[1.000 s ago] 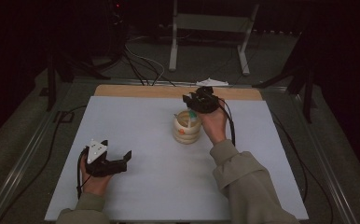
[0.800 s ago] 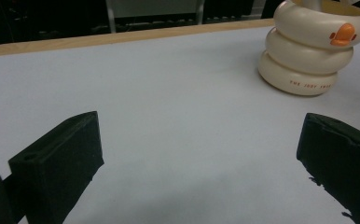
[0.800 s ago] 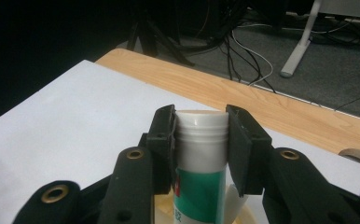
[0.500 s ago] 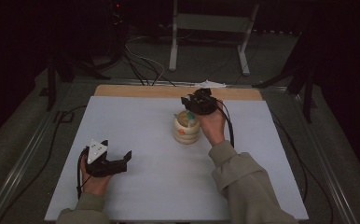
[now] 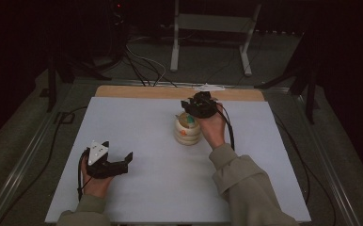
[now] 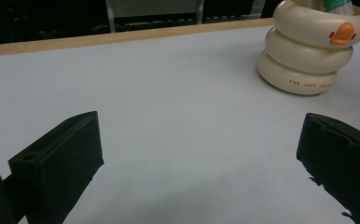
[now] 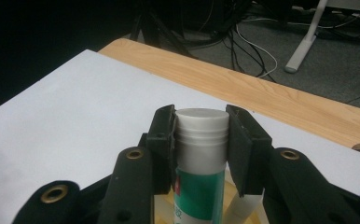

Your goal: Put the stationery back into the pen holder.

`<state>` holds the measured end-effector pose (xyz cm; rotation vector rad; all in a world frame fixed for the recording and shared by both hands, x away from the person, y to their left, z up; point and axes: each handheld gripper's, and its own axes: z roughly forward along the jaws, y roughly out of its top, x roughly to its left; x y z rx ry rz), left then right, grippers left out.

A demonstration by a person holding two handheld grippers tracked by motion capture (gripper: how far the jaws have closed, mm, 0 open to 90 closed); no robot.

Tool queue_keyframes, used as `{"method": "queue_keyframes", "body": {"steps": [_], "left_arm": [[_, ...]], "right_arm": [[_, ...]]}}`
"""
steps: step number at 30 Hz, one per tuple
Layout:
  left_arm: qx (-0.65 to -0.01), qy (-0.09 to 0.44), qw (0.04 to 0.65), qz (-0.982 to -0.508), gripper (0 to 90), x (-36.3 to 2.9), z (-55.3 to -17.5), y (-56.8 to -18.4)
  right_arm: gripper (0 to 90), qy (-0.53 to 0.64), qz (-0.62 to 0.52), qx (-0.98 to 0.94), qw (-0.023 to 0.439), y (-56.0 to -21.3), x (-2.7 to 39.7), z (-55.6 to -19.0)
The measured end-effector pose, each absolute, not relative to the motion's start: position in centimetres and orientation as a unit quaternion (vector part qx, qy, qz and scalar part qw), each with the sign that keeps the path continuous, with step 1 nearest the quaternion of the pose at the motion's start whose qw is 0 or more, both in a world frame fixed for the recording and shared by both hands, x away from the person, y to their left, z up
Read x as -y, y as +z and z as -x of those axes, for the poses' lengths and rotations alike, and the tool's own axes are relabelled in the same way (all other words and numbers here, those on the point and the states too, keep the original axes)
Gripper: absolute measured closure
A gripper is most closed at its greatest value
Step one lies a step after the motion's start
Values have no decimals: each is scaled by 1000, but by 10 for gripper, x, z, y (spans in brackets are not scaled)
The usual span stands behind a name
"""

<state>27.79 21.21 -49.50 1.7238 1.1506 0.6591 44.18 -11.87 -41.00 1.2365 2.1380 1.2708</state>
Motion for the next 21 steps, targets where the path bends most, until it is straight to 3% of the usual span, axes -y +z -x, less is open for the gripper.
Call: {"method": "queue_keyframes", "body": {"steps": [21], "left_arm": [[-469,268,463,-703,9,-212,-278,-495]], "right_arm": [[652,445,-433,-762,183,-414,121,-438]]}}
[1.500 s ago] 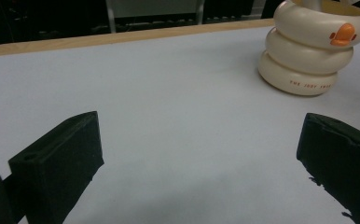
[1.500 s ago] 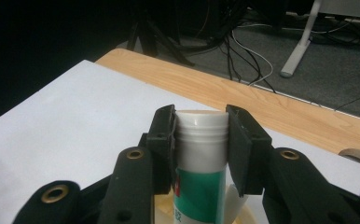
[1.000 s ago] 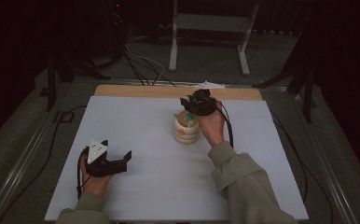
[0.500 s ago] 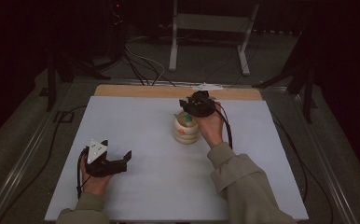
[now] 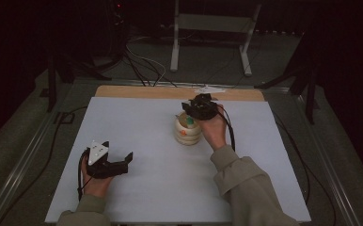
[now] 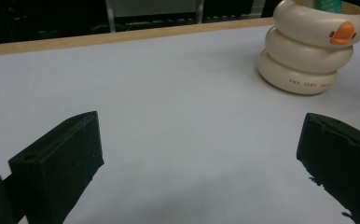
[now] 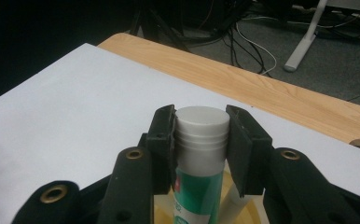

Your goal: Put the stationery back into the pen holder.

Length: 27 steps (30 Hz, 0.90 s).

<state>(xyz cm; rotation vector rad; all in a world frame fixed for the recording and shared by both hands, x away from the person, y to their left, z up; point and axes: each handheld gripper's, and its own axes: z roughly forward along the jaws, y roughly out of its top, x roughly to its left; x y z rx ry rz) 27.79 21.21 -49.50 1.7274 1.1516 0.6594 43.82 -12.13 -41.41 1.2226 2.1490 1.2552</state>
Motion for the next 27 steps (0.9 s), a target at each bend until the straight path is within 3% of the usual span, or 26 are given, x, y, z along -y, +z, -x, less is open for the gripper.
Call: {"method": "queue_keyframes", "body": {"steps": [22,23,24,25,26,27], "left_arm": [[-469,268,462,-703,9,-212,-278,-495],[-469,268,462,-703,9,-212,-278,-495],[-469,268,462,-703,9,-212,-278,-495],[-469,268,462,-703,9,-212,-278,-495],[-469,268,462,-703,9,-212,-278,-495],[-468,268,462,-704,9,-212,-278,-495]], "right_arm": [[640,438,-422,-771,188,-420,124,-431],[505,458,-419,-762,185,-420,127,-431],[505,458,-419,-762,185,-420,127,-431],[445,468,-421,-755,181,-420,129,-431],[308,480,-427,-746,179,-418,131,-431],[275,481,-428,-743,184,-417,132,-430]]}}
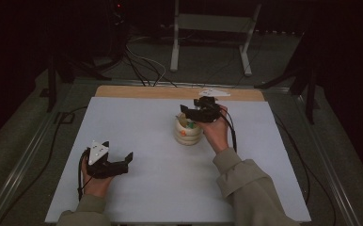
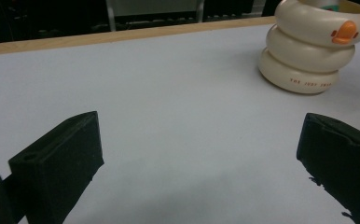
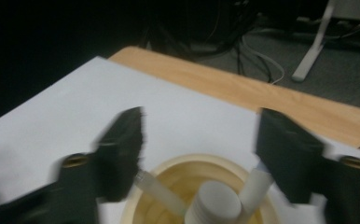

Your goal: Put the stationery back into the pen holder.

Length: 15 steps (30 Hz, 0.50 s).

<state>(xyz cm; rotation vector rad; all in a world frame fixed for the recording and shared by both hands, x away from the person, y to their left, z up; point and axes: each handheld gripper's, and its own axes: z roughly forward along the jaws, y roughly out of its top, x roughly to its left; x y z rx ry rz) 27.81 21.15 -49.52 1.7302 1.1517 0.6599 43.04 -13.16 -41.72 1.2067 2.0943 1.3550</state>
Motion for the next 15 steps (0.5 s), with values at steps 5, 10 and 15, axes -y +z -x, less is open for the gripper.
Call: {"method": "queue_keyframes", "body": {"steps": [5,10,15], "left_arm": [[-468,268,462,-703,9,-211,-278,-495],[-469,268,462,-703,9,-211,-278,-495],[-469,269,462,-703,9,-212,-278,-495]], "right_arm": [[158,468,-435,-744,195,-415,132,-430],[126,463,-436,-746,197,-415,133,-428],[99,456,-434,-751,199,-413,135,-425]]}}
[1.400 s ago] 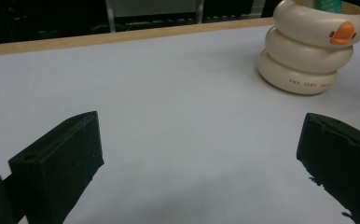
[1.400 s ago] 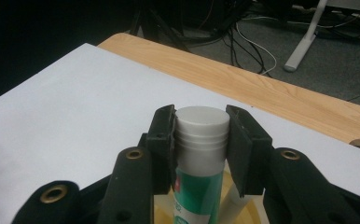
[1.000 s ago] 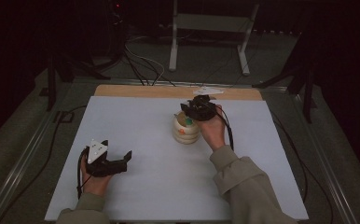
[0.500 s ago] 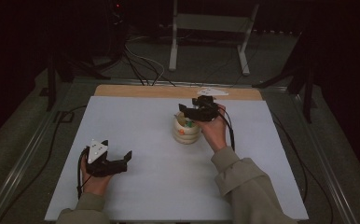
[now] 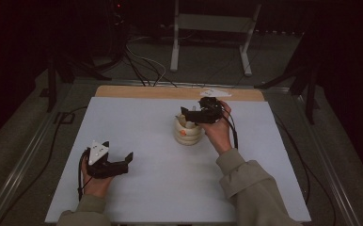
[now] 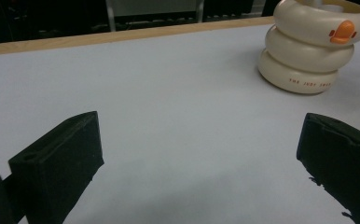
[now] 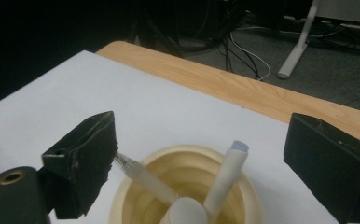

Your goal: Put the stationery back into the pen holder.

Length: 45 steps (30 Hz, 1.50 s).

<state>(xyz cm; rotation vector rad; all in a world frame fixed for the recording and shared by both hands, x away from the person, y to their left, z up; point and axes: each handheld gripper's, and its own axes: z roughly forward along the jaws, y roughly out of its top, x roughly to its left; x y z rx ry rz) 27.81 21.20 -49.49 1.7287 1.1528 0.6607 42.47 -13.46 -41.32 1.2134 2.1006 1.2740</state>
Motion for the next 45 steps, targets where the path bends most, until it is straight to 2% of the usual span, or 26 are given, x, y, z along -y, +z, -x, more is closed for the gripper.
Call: {"method": "queue_keyframes", "body": {"steps": [9,17,28,45], "left_arm": [[-470,269,463,-702,9,-212,-278,-495],[-471,269,463,-701,9,-212,-278,-495],[-474,271,468,-695,8,-214,-278,-493],[-483,276,487,-673,8,-224,-273,-483]], "right_arm": [[28,450,-443,-750,194,-411,148,-416],[2,445,-442,-751,206,-415,165,-404],[1,451,-438,-747,218,-419,191,-379],[2,420,-431,-754,265,-442,232,-330]]}}
